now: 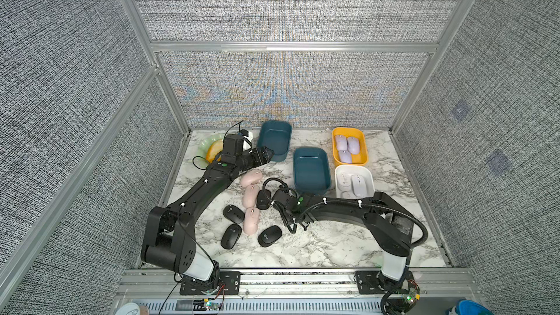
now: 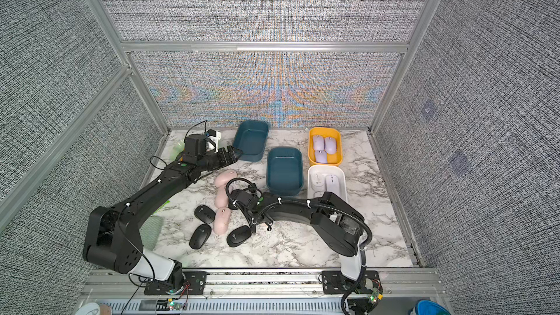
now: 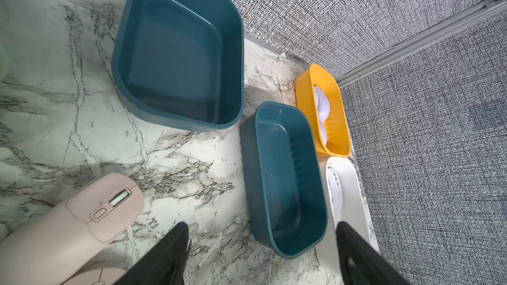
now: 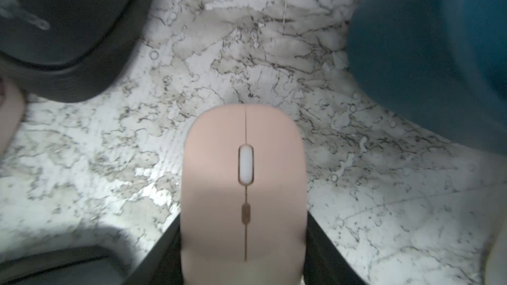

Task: Place the mice by color into the storage box
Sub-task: Pick up the mouse from the center of the board, then place the mouse in the storage box.

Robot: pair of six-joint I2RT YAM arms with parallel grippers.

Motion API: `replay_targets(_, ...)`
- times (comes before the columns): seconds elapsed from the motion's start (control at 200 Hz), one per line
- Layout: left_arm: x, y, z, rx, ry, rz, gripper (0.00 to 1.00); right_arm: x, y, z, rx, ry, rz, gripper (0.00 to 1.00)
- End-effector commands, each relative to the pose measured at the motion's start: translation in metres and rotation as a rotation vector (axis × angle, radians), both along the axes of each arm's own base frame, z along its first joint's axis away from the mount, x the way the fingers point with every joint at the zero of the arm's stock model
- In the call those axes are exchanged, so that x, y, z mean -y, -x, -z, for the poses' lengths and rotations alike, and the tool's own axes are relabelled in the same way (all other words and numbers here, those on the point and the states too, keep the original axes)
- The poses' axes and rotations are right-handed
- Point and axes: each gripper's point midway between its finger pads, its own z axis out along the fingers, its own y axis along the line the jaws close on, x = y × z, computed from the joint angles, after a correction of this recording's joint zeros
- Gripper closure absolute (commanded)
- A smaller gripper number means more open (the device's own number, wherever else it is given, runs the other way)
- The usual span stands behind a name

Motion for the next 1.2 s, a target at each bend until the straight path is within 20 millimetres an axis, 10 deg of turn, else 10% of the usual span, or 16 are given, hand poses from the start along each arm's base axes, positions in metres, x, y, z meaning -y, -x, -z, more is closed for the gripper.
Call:
replay_targets(0.0,-0.003,0.000,-0.012,0.039,-0.005,-0.013,0.15,0.000,-0.008,-0.030,0.063,-0.027,0.021,0.51)
replay_targets(0.43,0.046,0.019,0.026,-0.091,0.017,0.125,0.15,0.054,-0.075,-0.114,0.252,-0.127,0.188,0.52)
replay_targets(0.73,0.057,0.024,0.027,-0.088,0.020,0.171,0.15,0.089,-0.097,-0.098,0.177,-0.211,0.274,0.52)
replay_targets(1.196,0.056,0.026,0.009,-0.032,-0.002,0.183,0.15,0.091,-0.161,-0.065,0.153,-0.185,0.354,0.52)
